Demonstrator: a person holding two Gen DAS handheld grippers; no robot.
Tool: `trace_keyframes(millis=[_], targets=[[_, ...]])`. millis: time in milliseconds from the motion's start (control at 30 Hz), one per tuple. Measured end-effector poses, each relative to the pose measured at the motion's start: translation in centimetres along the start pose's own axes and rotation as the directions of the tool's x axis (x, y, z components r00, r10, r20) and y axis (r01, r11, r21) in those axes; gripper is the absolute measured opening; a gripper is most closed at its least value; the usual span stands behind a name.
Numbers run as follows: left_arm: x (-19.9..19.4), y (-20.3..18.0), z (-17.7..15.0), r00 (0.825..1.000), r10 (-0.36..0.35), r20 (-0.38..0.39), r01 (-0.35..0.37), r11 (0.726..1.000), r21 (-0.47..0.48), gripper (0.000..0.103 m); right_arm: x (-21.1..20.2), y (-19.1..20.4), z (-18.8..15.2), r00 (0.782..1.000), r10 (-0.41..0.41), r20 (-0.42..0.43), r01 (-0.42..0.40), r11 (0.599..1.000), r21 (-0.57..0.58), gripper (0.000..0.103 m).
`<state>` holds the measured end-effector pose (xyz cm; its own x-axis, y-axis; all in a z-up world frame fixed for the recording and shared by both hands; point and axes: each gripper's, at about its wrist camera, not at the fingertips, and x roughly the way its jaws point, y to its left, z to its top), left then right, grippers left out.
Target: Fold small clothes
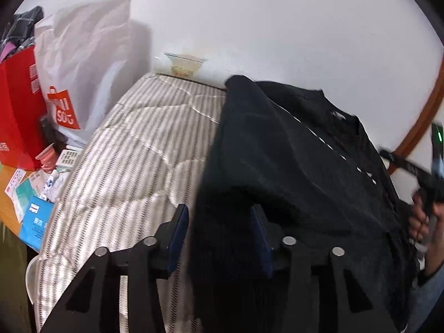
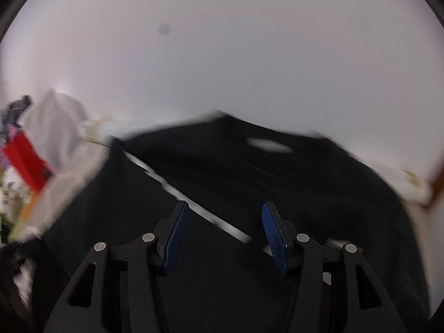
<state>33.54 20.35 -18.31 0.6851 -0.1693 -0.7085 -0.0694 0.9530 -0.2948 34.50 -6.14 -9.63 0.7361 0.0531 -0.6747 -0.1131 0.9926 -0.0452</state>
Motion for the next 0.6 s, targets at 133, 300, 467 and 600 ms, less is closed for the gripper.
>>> trace_keyframes(millis=[133,300,467,600], targets=[[0.0,-1.2,-0.8,0.999,0.045,0.01,-0.046,0.997,0.06,0.046,-3.1,-6.3,-6.0,0.992,-0.122,-0.042,0.125,0.989,0.083,0.055],[0.3,-1.8,-1.1,0.997,0.08,0.009,-0.08,0.992,0.098,0.046,-2.7,-11.7,-12.5,0.976,-0.143,-0.161,0.181,0.95,0.254,0.055],[1.1,-1.4,-1.0,0.995,0.101,-0.026,-0.098,0.992,0.084,0.046,-2.8,-12.9,-14.6,0.984,-0.133,-0.123,0.165,0.935,0.313,0.059],[1.3,-2.1,-1.1,0.99,0.141,-0.028,-0.137,0.983,0.119,0.046,-2.8,-12.2,-14.6,0.977,-0.17,-0.129,0.202,0.933,0.299,0.06]])
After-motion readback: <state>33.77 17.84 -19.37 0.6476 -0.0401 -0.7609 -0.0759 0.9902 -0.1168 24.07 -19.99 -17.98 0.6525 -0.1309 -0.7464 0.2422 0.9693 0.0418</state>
